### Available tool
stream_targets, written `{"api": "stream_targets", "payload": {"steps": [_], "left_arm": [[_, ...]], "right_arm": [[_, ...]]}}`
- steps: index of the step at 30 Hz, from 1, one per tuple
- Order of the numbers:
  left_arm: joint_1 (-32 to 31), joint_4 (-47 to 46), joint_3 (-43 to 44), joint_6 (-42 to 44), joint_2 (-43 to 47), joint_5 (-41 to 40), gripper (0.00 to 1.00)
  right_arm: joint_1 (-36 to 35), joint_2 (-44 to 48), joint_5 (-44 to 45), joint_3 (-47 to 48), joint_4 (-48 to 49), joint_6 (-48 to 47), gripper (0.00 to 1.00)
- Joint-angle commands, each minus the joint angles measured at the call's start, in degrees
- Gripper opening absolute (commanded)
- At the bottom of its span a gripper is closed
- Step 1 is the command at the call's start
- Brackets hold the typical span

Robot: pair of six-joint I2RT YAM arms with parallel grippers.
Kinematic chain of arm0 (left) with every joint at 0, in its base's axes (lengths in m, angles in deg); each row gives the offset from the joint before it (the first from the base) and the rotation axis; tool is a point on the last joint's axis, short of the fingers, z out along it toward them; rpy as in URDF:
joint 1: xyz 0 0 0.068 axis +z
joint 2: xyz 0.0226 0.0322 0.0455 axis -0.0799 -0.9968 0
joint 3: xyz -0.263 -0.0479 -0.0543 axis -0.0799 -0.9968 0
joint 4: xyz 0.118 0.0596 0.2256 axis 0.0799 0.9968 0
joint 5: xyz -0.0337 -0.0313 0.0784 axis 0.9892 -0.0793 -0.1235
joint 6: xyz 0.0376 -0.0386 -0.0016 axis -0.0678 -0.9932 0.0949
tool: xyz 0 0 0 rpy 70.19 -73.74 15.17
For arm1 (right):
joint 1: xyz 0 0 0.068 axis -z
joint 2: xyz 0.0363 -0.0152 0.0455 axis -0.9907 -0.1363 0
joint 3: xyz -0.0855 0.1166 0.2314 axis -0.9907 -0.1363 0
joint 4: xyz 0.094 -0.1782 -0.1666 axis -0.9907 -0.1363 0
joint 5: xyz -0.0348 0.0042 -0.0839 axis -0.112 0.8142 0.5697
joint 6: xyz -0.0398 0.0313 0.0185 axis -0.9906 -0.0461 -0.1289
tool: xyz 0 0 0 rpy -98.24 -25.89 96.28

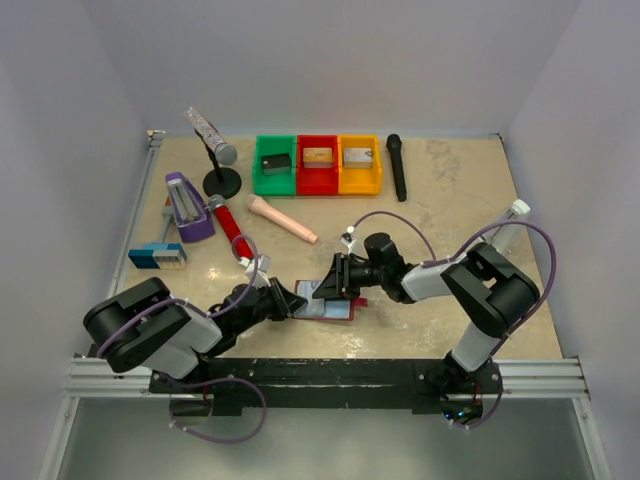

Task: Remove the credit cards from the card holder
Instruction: Remove the credit card from the card holder.

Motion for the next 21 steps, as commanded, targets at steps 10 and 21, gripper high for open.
{"api": "stream_targets", "payload": {"steps": [10, 21], "left_arm": [[-0.9, -6.6, -6.6, -1.5, -3.9, 3.8, 0.16], [-0.9, -1.2, -7.5, -1.2, 0.3, 1.3, 0.28]], "right_arm": [[-1.0, -2.0, -2.4, 4.1, 2.1, 0.8, 0.42], [-0.6, 1.9, -1.8, 2.7, -1.9, -1.5, 0.38]]}}
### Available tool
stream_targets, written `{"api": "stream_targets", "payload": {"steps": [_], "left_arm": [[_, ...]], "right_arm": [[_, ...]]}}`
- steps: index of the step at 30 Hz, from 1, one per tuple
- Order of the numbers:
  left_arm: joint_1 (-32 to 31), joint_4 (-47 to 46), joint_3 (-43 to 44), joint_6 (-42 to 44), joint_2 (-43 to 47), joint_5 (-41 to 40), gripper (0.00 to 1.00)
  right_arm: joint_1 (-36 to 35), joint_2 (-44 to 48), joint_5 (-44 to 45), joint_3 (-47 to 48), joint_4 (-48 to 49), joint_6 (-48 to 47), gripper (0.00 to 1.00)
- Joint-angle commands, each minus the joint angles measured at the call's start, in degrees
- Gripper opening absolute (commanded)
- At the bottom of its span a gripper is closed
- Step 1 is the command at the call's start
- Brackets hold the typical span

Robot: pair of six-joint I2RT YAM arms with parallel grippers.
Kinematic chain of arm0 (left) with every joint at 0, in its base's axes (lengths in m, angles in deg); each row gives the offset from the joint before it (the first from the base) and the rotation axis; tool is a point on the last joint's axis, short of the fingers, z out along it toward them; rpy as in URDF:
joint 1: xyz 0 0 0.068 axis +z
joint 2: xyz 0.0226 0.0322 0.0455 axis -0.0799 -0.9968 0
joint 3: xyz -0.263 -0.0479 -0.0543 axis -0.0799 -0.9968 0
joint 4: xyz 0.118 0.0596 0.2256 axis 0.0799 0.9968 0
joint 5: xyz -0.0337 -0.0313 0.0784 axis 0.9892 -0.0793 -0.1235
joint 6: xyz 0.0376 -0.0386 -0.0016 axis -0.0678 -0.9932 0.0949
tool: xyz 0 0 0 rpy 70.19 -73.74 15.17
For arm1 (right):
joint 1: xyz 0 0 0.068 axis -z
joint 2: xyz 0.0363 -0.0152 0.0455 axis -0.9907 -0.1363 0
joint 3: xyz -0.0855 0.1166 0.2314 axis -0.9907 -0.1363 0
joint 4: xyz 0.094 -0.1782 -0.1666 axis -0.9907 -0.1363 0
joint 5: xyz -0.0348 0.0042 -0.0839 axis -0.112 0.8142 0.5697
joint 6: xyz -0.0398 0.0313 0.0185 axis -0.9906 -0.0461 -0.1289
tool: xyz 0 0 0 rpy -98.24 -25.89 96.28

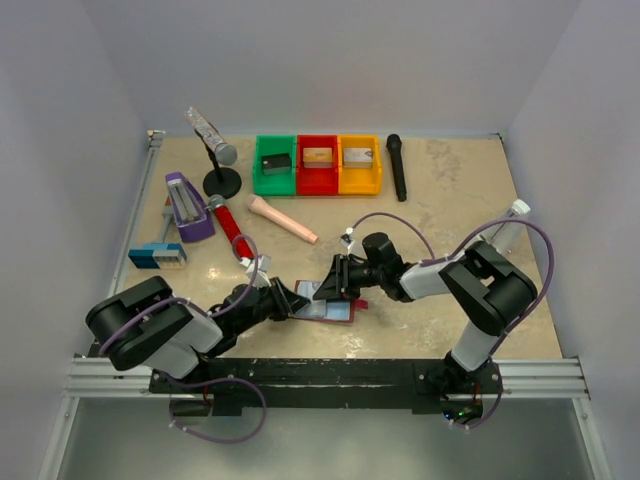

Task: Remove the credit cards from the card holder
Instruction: Remove the credit card from the card holder.

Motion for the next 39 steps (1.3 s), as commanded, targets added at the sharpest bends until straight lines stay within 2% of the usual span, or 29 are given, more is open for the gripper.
{"api": "stream_targets", "payload": {"steps": [1, 15, 21, 26, 34, 39], "left_arm": [[-0.9, 3.3, -7.4, 0.4, 3.5, 0.2, 0.29], [-0.7, 21.7, -5.3, 4.0, 16.8, -4.0, 0.34], [-0.7, 25.4, -4.7, 5.0, 19.4, -5.0, 0.34], [-0.7, 25.2, -4.6, 5.1, 18.4, -5.1, 0.26], [-0.7, 24.3, -4.8, 4.8, 16.3, -5.5, 0.00], [-0.7, 24.0, -5.1, 4.3, 15.7, -6.2, 0.00]], "right_arm": [[-0.7, 3.5, -1.8, 1.7, 0.4, -1.4, 0.38], [-0.4, 5.2, -1.5, 1.7, -1.4, -2.0, 0.29], [-0.3, 5.6, -1.6, 1.7, -1.9, -2.3, 0.26], [-0.1, 6.4, -1.6, 1.7, -2.7, -2.7, 0.27], [0.2, 7.8, -1.5, 1.1, -4.1, -3.5, 0.26], [0.7, 8.5, -1.4, 0.9, -4.8, -3.9, 0.24]]}}
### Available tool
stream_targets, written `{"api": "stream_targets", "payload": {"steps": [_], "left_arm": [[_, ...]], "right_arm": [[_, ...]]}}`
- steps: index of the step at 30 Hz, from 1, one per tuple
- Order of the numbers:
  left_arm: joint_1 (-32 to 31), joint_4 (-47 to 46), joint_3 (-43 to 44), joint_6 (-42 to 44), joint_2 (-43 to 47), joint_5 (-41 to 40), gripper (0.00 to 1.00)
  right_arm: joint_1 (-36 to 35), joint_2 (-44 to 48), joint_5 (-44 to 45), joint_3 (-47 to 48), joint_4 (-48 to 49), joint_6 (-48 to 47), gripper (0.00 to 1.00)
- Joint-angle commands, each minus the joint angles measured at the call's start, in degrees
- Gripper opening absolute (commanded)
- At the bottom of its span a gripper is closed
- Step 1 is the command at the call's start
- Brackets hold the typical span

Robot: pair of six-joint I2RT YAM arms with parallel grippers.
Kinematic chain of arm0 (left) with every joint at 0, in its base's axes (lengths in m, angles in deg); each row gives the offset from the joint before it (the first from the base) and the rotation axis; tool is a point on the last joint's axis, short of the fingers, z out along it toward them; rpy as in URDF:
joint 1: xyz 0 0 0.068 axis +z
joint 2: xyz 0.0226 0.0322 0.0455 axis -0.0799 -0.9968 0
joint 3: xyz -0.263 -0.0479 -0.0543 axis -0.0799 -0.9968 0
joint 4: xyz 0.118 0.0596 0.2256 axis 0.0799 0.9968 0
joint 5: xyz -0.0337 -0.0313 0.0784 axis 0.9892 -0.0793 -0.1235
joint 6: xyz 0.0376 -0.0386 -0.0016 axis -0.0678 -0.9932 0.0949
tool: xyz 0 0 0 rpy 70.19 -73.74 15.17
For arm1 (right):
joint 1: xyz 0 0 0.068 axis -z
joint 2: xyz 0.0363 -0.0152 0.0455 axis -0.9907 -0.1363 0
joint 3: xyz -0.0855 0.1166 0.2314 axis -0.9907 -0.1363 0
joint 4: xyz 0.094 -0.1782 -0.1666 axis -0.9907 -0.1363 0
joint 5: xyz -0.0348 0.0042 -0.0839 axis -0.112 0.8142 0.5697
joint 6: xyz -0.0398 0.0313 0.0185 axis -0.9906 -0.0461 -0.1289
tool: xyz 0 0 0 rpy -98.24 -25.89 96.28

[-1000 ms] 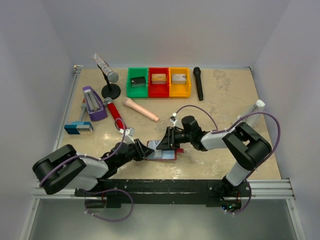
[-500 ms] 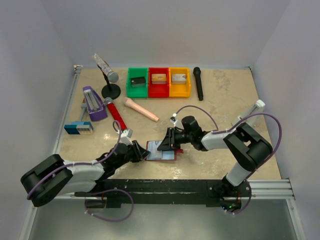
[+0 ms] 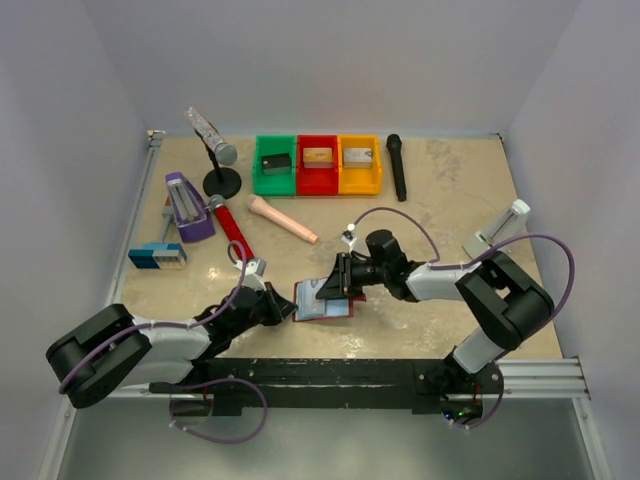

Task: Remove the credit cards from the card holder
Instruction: Remove the credit card from the card holder.

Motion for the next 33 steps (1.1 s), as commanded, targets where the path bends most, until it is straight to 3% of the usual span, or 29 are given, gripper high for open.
{"api": "stream_targets", "payload": {"steps": [1, 16, 33], "left_arm": [[-0.3, -0.2, -5.2, 0.2, -0.9, -2.0, 0.00], [-0.3, 1.3, -5.3, -0.5, -0.9, -3.3, 0.00], [-0.3, 0.4, -5.4, -0.6, -1.5, -3.1, 0.00]], "right_arm": [[0.7, 2.4, -1.3, 0.7, 0.0, -1.5, 0.24], [1.8, 4.4, -1.3, -0.1, -2.5, -2.9, 0.20], [2.3, 4.4, -1.8, 0.3, -2.9, -3.3, 0.09]]}}
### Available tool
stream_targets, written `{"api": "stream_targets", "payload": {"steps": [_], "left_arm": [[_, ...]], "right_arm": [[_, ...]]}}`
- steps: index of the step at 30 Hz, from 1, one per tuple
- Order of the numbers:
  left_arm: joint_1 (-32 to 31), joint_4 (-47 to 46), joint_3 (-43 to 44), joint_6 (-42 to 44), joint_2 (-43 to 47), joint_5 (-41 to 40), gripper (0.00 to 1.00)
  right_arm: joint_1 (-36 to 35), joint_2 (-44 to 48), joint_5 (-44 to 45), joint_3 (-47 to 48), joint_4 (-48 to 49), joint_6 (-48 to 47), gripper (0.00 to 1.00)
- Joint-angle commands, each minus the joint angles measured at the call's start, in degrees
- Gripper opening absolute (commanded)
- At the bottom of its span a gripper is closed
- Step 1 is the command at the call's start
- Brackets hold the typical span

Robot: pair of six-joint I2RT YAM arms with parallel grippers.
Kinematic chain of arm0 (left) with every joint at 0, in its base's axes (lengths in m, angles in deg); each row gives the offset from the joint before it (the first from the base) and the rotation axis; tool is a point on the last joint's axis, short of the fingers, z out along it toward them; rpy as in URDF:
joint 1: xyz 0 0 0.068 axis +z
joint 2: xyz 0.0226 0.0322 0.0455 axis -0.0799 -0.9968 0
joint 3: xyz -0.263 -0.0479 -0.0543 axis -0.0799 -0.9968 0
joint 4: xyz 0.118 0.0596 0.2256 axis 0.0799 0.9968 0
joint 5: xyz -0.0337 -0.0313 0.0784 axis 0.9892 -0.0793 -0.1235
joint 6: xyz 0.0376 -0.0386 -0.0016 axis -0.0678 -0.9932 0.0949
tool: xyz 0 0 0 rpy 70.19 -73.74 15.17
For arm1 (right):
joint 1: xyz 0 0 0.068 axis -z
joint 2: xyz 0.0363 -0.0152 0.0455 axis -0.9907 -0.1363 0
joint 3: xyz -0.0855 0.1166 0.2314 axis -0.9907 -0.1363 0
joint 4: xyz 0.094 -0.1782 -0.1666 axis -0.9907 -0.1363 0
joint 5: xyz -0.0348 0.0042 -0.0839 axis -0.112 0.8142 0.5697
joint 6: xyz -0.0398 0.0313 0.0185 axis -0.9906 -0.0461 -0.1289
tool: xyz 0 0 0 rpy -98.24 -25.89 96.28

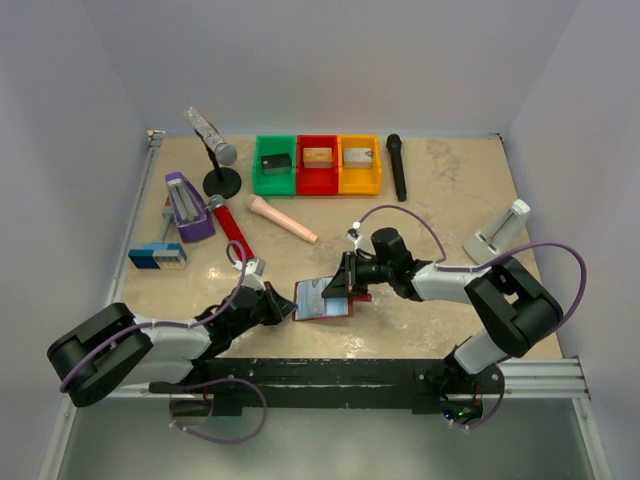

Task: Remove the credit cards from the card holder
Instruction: Remove the credit card from the card holder.

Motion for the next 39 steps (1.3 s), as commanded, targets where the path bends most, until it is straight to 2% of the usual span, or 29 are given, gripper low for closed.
{"api": "stream_targets", "payload": {"steps": [1, 3, 8, 12, 23, 39], "left_arm": [[-0.3, 0.8, -5.3, 0.4, -0.9, -1.7, 0.00], [-0.3, 0.3, -5.3, 0.4, -1.0, -1.5, 0.00], [-0.3, -1.2, -4.2, 0.8, -2.0, 0.4, 0.00], [-0.3, -3.4, -3.6, 0.9, -4.1, 2.2, 0.00], [-0.8, -10.9, -3.5, -0.7, -10.1, 4.6, 0.00], [-2.2, -12.9, -3.5, -1.7, -11.3, 3.9, 0.00]], "right_arm": [[0.2, 0.9, -1.8, 0.7, 1.5, -0.9, 0.09], [0.3, 0.3, -2.0, 0.9, 1.4, -0.8, 0.12], [0.3, -1.2, -2.5, 1.0, 2.1, -0.3, 0.27], [0.2, -2.3, -2.7, 1.2, 2.6, 0.1, 0.32], [0.3, -5.0, -3.0, 1.4, 3.7, 0.6, 0.35], [0.2, -9.1, -3.6, 1.7, 8.3, 3.2, 0.37]]}}
